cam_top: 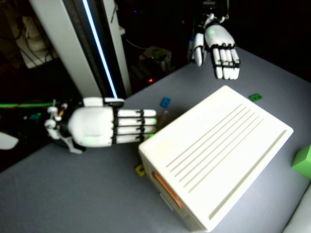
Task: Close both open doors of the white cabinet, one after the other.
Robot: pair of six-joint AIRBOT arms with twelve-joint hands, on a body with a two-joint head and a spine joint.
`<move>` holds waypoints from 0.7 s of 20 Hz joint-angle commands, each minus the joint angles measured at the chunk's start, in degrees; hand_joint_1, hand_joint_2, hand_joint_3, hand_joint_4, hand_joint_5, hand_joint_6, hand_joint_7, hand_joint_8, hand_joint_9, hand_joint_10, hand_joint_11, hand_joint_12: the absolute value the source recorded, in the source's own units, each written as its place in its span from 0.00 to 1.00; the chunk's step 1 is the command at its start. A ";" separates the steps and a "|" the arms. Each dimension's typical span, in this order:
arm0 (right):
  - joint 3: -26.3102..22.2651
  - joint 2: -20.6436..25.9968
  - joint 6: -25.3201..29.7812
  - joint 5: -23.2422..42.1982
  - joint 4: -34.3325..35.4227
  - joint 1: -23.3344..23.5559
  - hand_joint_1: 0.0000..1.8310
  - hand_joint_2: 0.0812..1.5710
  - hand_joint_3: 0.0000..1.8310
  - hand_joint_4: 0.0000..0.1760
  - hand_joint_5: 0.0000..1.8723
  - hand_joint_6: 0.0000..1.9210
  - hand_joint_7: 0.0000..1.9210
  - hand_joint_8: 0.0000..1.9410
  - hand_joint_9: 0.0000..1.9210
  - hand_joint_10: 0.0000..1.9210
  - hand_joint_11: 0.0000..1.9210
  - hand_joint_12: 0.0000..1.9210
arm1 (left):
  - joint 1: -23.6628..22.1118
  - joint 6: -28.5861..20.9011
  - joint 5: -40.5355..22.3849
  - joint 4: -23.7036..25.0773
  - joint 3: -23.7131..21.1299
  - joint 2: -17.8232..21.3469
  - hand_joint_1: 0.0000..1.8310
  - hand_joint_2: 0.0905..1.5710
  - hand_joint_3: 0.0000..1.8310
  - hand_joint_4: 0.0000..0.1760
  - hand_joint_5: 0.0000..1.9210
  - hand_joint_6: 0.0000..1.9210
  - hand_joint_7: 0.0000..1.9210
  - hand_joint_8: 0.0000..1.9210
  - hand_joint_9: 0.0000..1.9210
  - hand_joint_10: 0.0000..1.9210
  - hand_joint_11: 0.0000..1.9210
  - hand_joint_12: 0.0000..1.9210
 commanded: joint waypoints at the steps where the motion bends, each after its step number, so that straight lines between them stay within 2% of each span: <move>1: 0.37 -0.39 0.68 6.68 1.52 0.88 0.00 0.94 0.01 0.00 0.00 0.00 0.00 0.00 0.00 0.00 0.00 0.00 | 0.00 -0.45 -6.60 0.14 -0.04 -0.17 0.00 1.00 0.09 0.00 0.06 0.00 0.06 0.00 0.08 0.00 0.00 0.26; 2: 0.51 -0.61 0.69 6.68 1.50 1.16 0.00 0.94 0.01 0.00 0.00 0.00 0.00 0.00 0.00 0.00 0.00 0.00 | 0.01 -0.55 -6.33 0.15 -0.03 -0.28 0.00 1.00 0.08 0.00 0.05 0.00 0.04 0.00 0.05 0.00 0.00 0.29; 4: 1.27 -1.74 0.69 6.65 1.65 2.34 0.00 0.94 0.01 0.00 0.00 0.00 0.00 0.00 0.00 0.00 0.00 0.00 | 0.02 -1.01 -5.67 0.48 0.14 -0.52 0.00 1.00 0.09 0.00 0.05 0.00 0.04 0.00 0.05 0.00 0.00 0.32; 11: 2.79 -3.46 0.68 6.29 3.35 3.85 0.00 0.95 0.00 0.00 0.00 0.00 0.00 0.00 0.00 0.00 0.00 0.00 | 0.05 -1.30 -6.00 0.52 0.22 -0.71 0.00 1.00 0.10 0.00 0.05 0.00 0.06 0.00 0.08 0.00 0.00 0.27; 12: 2.78 -3.43 0.74 6.30 3.36 3.84 0.00 0.95 0.00 0.00 0.00 0.00 0.00 0.00 0.00 0.00 0.00 0.00 | 0.29 -1.30 -6.13 0.46 0.16 -0.71 0.00 1.00 0.10 0.00 0.06 0.00 0.07 0.01 0.09 0.01 0.00 0.29; 13: 2.61 -3.24 1.38 6.37 3.05 3.84 0.00 0.95 0.00 0.00 0.00 0.00 0.00 0.00 0.00 0.00 0.00 0.00 | 0.67 -1.30 -6.43 0.28 0.04 -0.66 0.00 1.00 0.10 0.00 0.06 0.00 0.07 0.00 0.09 0.00 0.00 0.26; 14: 2.42 -3.04 1.69 6.48 2.85 3.83 0.00 0.94 0.00 0.00 0.00 0.00 0.00 0.00 0.00 0.00 0.00 0.00 | 0.83 -1.30 -6.59 0.19 0.00 -0.61 0.00 1.00 0.11 0.00 0.07 0.00 0.09 0.00 0.10 0.00 0.00 0.29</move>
